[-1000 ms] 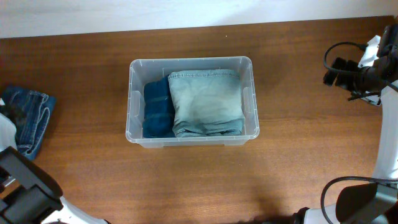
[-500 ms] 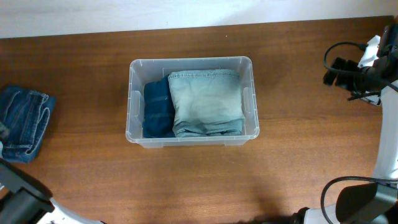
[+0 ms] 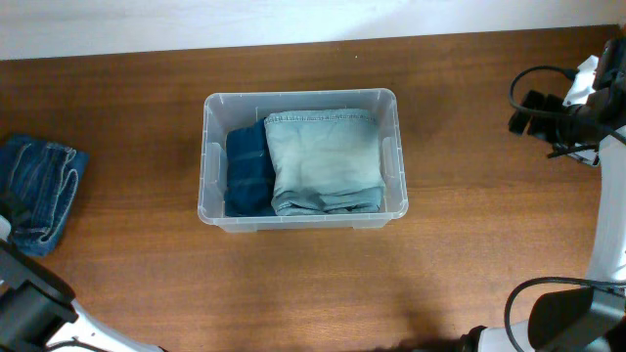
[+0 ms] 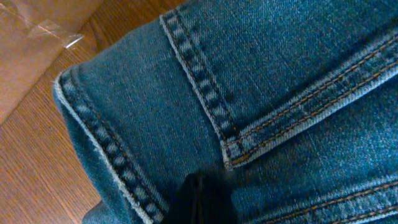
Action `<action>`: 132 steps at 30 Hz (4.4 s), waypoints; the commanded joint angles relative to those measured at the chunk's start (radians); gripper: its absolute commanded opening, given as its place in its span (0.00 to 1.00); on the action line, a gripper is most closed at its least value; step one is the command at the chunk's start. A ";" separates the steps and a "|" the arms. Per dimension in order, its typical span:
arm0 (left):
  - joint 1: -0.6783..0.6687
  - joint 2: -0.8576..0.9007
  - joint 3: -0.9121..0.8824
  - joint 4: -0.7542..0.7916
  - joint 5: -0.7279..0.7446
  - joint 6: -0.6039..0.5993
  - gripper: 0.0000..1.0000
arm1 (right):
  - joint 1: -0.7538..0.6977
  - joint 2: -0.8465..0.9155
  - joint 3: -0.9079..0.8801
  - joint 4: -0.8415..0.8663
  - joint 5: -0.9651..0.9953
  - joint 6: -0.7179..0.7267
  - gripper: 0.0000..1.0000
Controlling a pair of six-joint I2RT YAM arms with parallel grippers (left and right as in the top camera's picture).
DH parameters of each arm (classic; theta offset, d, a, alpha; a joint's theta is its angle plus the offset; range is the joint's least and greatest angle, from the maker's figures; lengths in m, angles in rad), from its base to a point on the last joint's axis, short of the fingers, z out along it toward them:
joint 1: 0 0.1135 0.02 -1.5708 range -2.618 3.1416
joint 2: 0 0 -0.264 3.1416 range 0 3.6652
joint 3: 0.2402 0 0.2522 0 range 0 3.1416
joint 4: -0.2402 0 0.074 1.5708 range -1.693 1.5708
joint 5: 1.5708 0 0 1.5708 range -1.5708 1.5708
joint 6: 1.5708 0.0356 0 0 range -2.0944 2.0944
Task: Pack container
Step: 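Lower the left gripper onto the folded dark-blue jeans' edge, then close the left gripper on the dark-blue jeans and drag them left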
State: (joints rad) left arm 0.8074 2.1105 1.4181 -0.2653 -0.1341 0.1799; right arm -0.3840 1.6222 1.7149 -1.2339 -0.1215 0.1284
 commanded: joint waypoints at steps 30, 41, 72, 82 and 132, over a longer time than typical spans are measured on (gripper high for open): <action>-0.002 0.063 -0.024 -0.345 0.377 -0.076 0.01 | -0.003 -0.008 0.006 0.000 0.002 -0.001 0.99; -0.036 0.063 -0.024 -0.478 0.674 -0.147 0.01 | -0.003 -0.007 0.006 -0.001 0.002 -0.001 0.99; -0.095 -0.243 0.198 -0.702 0.364 -0.350 0.35 | -0.003 -0.008 0.006 -0.001 0.002 -0.001 0.99; -0.090 -0.239 0.197 -0.712 0.259 -0.208 0.96 | -0.003 -0.007 0.006 0.000 0.001 -0.001 0.99; 0.002 0.103 0.105 -0.463 0.491 -0.145 0.35 | -0.003 -0.007 0.006 -0.001 0.002 -0.001 0.99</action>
State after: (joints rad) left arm 0.8089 2.1750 1.5612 -0.7254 0.3889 0.0334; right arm -0.3840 1.6222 1.7149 -1.2339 -0.1215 0.1284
